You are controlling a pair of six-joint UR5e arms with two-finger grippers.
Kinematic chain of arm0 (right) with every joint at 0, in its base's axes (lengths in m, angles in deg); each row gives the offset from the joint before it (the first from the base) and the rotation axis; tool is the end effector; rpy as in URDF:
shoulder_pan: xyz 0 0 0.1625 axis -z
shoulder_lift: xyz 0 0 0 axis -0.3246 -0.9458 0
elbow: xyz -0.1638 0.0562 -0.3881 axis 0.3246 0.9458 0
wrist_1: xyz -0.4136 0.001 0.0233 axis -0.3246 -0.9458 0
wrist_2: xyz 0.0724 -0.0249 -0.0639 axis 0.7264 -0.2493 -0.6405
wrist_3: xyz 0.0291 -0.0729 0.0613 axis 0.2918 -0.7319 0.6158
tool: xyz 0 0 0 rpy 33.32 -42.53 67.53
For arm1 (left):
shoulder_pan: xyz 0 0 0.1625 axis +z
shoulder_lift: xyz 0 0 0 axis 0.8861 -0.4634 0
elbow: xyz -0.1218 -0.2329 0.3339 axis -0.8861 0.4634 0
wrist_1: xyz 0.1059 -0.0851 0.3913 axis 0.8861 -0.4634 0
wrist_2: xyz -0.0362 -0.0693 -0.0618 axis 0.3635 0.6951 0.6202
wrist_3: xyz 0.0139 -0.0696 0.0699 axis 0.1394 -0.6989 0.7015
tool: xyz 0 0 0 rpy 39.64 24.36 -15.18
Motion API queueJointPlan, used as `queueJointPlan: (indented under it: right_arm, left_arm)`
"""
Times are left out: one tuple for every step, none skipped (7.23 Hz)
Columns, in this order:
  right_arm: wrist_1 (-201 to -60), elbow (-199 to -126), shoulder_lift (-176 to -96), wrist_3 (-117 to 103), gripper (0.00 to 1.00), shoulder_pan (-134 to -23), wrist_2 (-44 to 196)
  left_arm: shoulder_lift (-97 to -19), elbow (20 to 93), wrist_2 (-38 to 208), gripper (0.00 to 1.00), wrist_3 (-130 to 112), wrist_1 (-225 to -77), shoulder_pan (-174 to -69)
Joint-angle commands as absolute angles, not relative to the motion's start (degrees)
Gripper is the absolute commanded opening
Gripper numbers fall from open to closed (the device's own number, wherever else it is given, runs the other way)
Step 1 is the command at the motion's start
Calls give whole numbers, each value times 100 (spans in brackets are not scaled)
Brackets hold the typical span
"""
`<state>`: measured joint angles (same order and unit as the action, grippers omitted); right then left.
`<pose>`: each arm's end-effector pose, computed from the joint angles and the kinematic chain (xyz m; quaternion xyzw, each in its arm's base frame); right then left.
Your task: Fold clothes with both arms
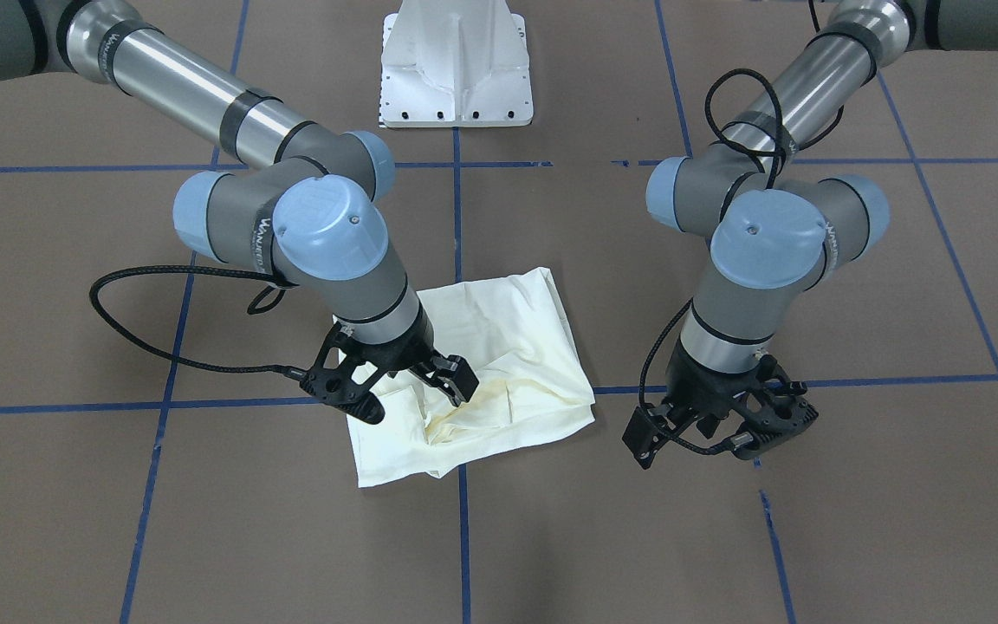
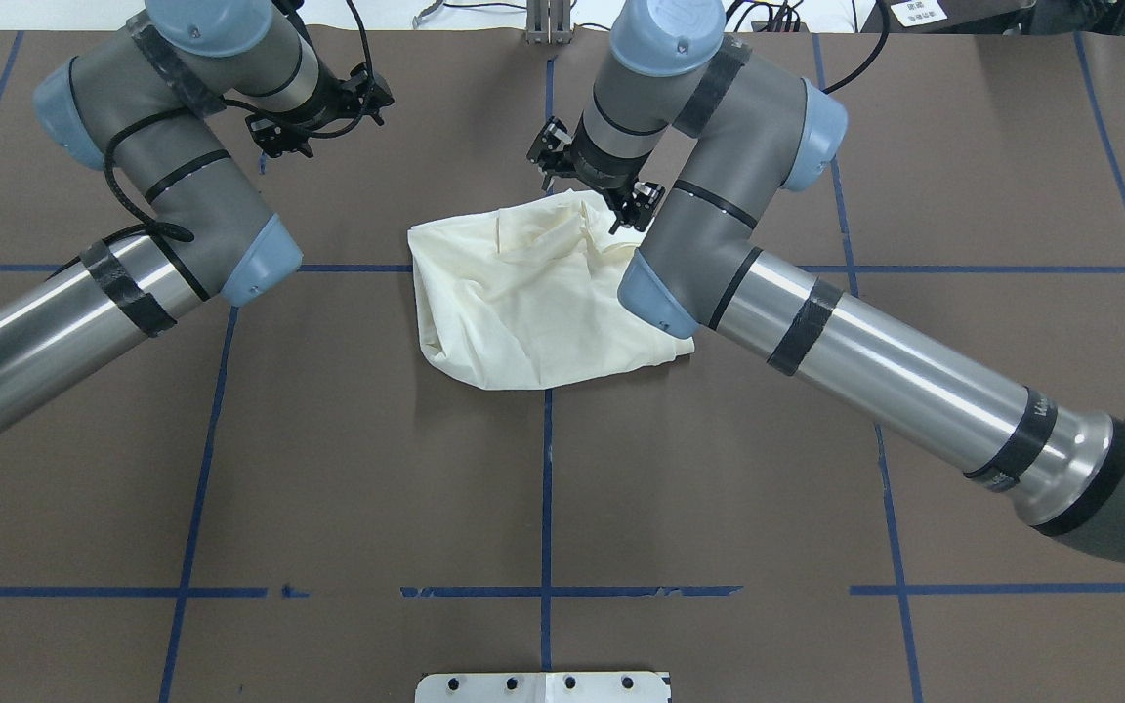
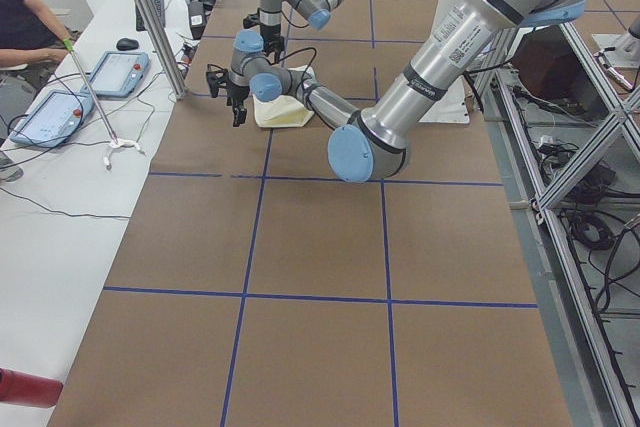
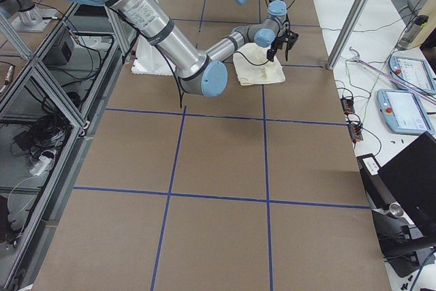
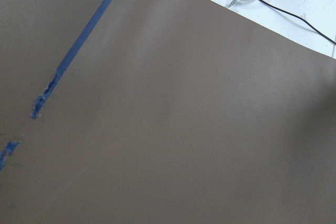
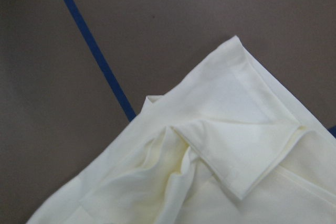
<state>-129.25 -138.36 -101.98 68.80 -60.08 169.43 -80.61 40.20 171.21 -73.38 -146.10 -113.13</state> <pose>-0.5482 -0.5978 0.1863 -0.0652 -0.4374 0.2457 0.8626 0.4096 -0.6637 0.2865 0.0867 0.4214 -0.2480 0.8680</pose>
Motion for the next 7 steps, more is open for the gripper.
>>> queueJointPlan:
  right_arm:
    - [-13967, -13748, -9927, 6164, 100, -5482, 16311]
    - [-13962, -13730, -9935, 6153, 100, -5463, 16308]
    - [-13953, -13703, -9944, 6066, 100, -5480, 16317]
    - [-13979, -13607, -9944, 5778, 100, -5472, 16326]
    - [-13997, -13424, -9944, 5357, 100, -5471, 16317]
    - [-14006, -13283, -9953, 4996, 100, -5489, 16317]
    - [-14145, -13246, -9944, 4653, 100, -5602, 16326]
  left_arm:
    - [-7909, 4148, 17153, 99, -7236, -14619, -11328]
    - [-7769, 4289, 17162, 99, -7236, -14689, -11328]
    - [-7732, 4299, 17318, 99, -7228, -14698, -11328]
    - [-7723, 4325, 17337, 99, -7228, -14698, -11328]
    - [-7723, 4334, 17337, 99, -7228, -14698, -11328]
    - [-7723, 4343, 17337, 99, -7236, -14698, -11328]
    - [-7715, 4386, 17372, 99, -7236, -14689, -11328]
